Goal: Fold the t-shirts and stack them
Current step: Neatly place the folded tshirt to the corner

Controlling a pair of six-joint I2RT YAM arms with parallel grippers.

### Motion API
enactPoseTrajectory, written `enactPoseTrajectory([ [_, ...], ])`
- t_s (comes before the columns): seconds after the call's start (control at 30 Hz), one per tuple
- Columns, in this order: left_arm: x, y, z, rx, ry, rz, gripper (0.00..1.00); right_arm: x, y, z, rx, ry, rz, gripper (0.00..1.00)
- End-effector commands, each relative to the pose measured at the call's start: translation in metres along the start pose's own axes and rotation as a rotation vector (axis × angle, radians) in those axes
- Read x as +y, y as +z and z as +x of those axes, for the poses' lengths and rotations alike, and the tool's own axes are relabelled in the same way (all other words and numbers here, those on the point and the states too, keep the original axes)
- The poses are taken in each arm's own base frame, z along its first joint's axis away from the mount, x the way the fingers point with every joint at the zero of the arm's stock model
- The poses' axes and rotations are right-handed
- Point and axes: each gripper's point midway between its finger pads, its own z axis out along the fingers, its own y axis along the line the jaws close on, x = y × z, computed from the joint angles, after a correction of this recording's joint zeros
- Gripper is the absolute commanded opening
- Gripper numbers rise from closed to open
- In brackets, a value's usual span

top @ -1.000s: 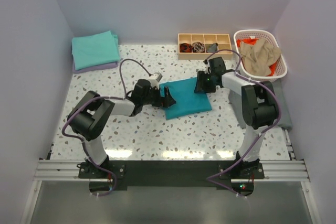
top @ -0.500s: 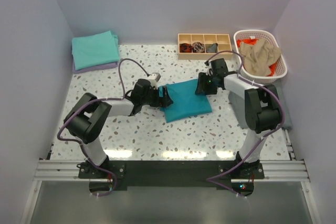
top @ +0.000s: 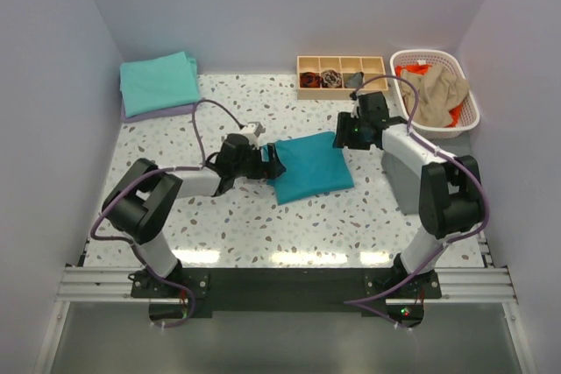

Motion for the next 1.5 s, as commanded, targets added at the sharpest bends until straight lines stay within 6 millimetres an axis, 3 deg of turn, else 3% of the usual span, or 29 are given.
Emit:
enactPoseTrajectory([
  [0.0,-0.020,0.011,0.018,0.025,-0.070,0.118,1.00,-0.003,-0.009,-0.007,-0.028,-0.017,0.023,0.56],
  [0.17,-0.046,0.031,0.026,0.025,-0.103,0.225,1.00,-0.006,-0.010,-0.005,-0.026,-0.027,0.037,0.56],
  [0.27,-0.061,0.045,0.028,0.022,-0.126,0.281,0.83,-0.007,-0.011,-0.005,-0.023,-0.029,0.042,0.56],
  [0.3,-0.064,0.048,0.026,0.023,-0.138,0.292,0.55,-0.007,-0.012,-0.005,-0.024,-0.030,0.042,0.56],
  [0.4,-0.069,0.064,0.013,0.013,-0.124,0.304,0.00,-0.007,-0.012,-0.003,-0.017,-0.031,0.040,0.56],
  [0.53,-0.066,0.076,-0.030,-0.042,-0.038,0.256,0.00,-0.007,-0.016,-0.001,-0.018,-0.033,0.042,0.56],
  [0.57,-0.061,0.074,-0.056,-0.074,-0.002,0.236,0.00,-0.008,-0.016,0.000,-0.015,-0.035,0.045,0.56],
  [0.63,-0.053,0.069,-0.086,-0.118,0.032,0.206,0.00,-0.009,-0.016,0.002,-0.013,-0.038,0.047,0.56],
  [0.67,-0.042,0.060,-0.116,-0.153,0.069,0.178,0.00,-0.009,-0.016,0.003,-0.009,-0.039,0.046,0.56],
  [0.73,-0.029,0.049,-0.146,-0.187,0.109,0.136,0.00,-0.010,-0.015,0.005,-0.005,-0.039,0.049,0.56],
  [0.77,-0.017,0.036,-0.174,-0.219,0.146,0.107,0.00,-0.010,-0.015,0.005,-0.004,-0.036,0.045,0.56],
  [0.83,-0.004,0.024,-0.195,-0.230,0.175,0.086,0.00,-0.009,-0.013,0.006,0.001,-0.037,0.039,0.56],
  [0.87,0.008,0.015,-0.215,-0.245,0.211,0.060,0.00,-0.007,-0.011,0.007,0.007,-0.036,0.033,0.56],
  [0.93,0.020,0.009,-0.229,-0.229,0.256,0.047,0.00,-0.007,-0.010,0.006,0.008,-0.036,0.030,0.56],
  [1.0,0.040,0.005,-0.246,-0.190,0.310,0.009,0.00,-0.006,-0.007,0.006,0.013,-0.035,0.022,0.56],
  [1.03,0.051,0.013,-0.244,-0.158,0.322,0.006,0.00,-0.005,-0.007,0.005,0.012,-0.033,0.016,0.56],
  [1.07,0.060,0.005,-0.263,-0.153,0.363,-0.024,0.00,-0.003,-0.006,0.006,0.015,-0.033,0.011,0.56],
  [1.1,0.069,0.004,-0.269,-0.142,0.372,-0.038,0.00,-0.004,-0.004,0.006,0.017,-0.033,0.008,0.56],
  [1.13,0.084,0.013,-0.268,-0.110,0.377,-0.060,0.00,-0.002,-0.004,0.007,0.020,-0.031,0.005,0.56],
  [1.17,0.092,0.000,-0.293,-0.131,0.412,-0.091,0.00,-0.003,-0.003,0.007,0.022,-0.029,0.007,0.56],
  [1.2,0.100,-0.002,-0.301,-0.134,0.426,-0.102,0.00,-0.003,-0.002,0.008,0.024,-0.030,0.006,0.56],
  [1.23,0.120,0.000,-0.306,-0.127,0.424,-0.160,0.00,-0.004,0.000,0.009,0.028,-0.030,0.007,0.56],
  [1.27,0.136,-0.017,-0.331,-0.173,0.429,-0.204,0.00,-0.004,0.000,0.009,0.032,-0.029,0.006,0.56],
  [1.33,0.163,-0.023,-0.343,-0.186,0.407,-0.232,0.00,-0.004,0.003,0.011,0.038,-0.030,0.005,0.56],
  [1.37,0.184,-0.045,-0.362,-0.228,0.390,-0.264,0.00,-0.004,0.003,0.010,0.038,-0.029,0.006,0.56],
  [1.47,0.223,-0.069,-0.378,-0.276,0.371,-0.311,0.00,-0.004,0.008,0.012,0.049,-0.025,0.007,0.56],
])
